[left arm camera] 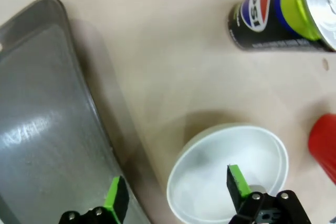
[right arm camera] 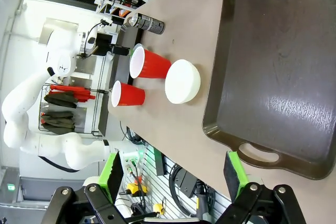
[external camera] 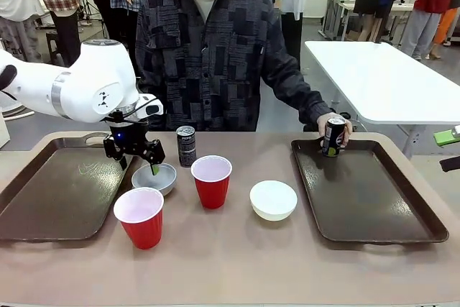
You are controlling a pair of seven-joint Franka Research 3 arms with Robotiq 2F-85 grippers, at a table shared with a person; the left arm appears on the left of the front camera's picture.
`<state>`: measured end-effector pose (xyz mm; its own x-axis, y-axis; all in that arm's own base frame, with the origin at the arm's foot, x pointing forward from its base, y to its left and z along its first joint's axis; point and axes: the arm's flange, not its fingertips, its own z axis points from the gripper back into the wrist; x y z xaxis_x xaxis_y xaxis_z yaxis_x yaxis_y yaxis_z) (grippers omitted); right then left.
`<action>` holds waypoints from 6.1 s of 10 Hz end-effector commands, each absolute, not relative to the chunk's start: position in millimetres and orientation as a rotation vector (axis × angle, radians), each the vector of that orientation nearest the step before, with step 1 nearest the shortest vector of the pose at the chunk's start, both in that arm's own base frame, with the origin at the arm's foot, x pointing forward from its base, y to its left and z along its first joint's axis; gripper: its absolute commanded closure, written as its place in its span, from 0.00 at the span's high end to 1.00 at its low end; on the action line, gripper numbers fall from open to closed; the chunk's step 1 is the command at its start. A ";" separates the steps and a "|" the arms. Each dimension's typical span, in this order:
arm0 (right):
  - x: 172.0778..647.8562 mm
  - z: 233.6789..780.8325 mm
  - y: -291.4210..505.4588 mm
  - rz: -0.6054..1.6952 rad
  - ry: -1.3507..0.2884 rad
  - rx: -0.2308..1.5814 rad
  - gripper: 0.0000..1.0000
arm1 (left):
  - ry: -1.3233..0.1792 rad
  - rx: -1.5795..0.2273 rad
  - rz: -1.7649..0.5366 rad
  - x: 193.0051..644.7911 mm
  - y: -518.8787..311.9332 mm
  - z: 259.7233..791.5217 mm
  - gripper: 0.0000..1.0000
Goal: Prepare tableware on both trays.
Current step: Pick up a Picnic Bowl from the table and place it on a Handle tray.
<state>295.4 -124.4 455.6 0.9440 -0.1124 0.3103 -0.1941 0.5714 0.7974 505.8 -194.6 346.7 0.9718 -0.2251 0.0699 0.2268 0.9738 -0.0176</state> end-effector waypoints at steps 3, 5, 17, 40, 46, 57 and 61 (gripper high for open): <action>296.2 454.8 -124.6 0.054 -0.351 0.982 1.00 | -0.047 -0.008 -0.166 519.8 -196.8 342.3 0.43; 296.2 454.8 -124.6 0.054 -0.351 0.982 1.00 | -0.047 -0.008 -0.161 519.6 -196.4 344.6 0.00; 296.2 454.8 -124.6 0.054 -0.351 0.982 1.00 | -0.056 -0.058 -0.102 503.6 -190.5 440.0 0.00; 296.2 454.8 -124.6 0.054 -0.351 0.982 1.00 | -0.072 -0.043 0.073 503.3 15.6 487.7 0.04; 296.2 454.8 -124.6 0.054 -0.351 0.982 1.00 | -0.213 -0.028 0.080 413.1 73.5 546.8 0.04; 296.2 454.8 -124.6 0.054 -0.351 0.982 1.00 | -0.252 -0.086 0.037 351.1 98.3 563.0 0.04; 296.2 454.8 -124.6 0.054 -0.351 0.982 1.00 | -0.164 -0.065 0.039 376.4 82.0 534.0 0.04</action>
